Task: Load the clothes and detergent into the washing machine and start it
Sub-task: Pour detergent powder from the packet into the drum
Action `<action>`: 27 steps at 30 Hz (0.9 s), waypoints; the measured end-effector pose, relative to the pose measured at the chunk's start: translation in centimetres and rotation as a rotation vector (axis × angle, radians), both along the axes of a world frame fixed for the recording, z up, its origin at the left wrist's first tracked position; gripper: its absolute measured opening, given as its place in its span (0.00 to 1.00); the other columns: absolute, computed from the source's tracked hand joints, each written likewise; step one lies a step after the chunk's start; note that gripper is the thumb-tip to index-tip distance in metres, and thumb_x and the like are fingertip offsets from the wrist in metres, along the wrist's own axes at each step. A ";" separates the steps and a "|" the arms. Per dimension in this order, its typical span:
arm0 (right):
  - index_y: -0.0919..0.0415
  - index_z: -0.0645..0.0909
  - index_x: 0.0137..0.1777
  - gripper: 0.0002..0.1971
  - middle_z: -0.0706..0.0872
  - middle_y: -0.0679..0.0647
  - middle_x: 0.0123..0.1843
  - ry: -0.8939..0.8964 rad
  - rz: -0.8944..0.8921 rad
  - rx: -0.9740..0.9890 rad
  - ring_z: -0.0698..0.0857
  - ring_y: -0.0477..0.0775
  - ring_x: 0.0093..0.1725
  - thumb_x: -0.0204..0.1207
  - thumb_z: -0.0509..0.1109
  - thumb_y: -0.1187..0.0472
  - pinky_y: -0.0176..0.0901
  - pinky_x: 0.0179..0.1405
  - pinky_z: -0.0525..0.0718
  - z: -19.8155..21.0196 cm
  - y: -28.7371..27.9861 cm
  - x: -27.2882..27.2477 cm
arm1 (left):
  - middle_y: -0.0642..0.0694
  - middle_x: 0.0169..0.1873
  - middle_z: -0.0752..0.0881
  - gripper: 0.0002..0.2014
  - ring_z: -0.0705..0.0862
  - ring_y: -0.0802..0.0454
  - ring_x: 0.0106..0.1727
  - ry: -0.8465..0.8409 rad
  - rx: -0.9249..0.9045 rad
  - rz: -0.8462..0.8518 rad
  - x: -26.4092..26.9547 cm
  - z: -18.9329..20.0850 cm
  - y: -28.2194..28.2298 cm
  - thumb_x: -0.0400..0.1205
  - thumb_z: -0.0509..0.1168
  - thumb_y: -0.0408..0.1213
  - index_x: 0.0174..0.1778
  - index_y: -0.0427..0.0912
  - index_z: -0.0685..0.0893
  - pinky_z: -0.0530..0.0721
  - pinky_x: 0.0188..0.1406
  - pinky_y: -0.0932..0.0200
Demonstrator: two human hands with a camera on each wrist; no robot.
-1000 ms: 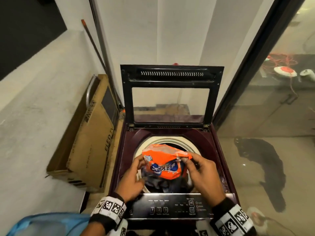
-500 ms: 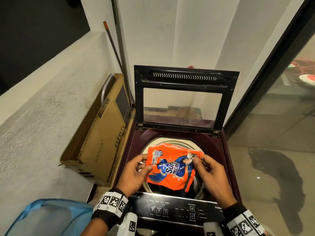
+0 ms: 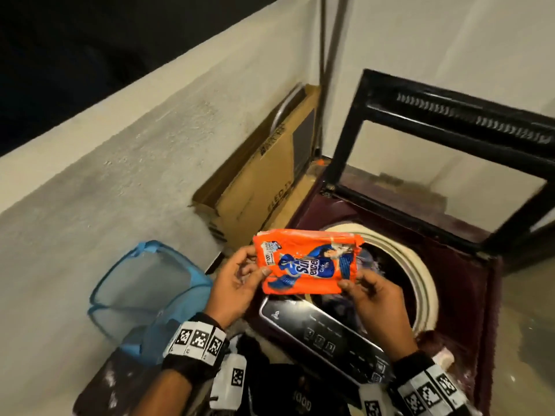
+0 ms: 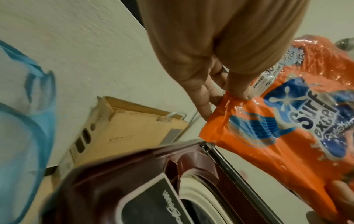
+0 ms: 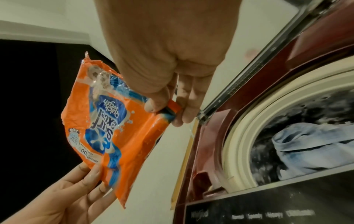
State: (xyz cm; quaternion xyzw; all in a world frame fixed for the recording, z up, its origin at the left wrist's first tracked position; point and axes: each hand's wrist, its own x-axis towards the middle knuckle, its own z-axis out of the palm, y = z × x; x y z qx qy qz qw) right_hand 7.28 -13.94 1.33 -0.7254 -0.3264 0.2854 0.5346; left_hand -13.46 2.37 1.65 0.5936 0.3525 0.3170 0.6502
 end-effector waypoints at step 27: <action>0.42 0.91 0.49 0.14 0.93 0.45 0.42 0.161 0.984 -0.243 0.88 0.43 0.41 0.79 0.75 0.66 0.35 0.48 0.87 -8.8 14.9 -40.9 | 0.61 0.51 0.85 0.17 0.87 0.69 0.51 0.375 -0.190 0.893 -43.1 -9.9 -7.7 0.86 0.63 0.28 0.66 0.51 0.75 0.84 0.48 0.71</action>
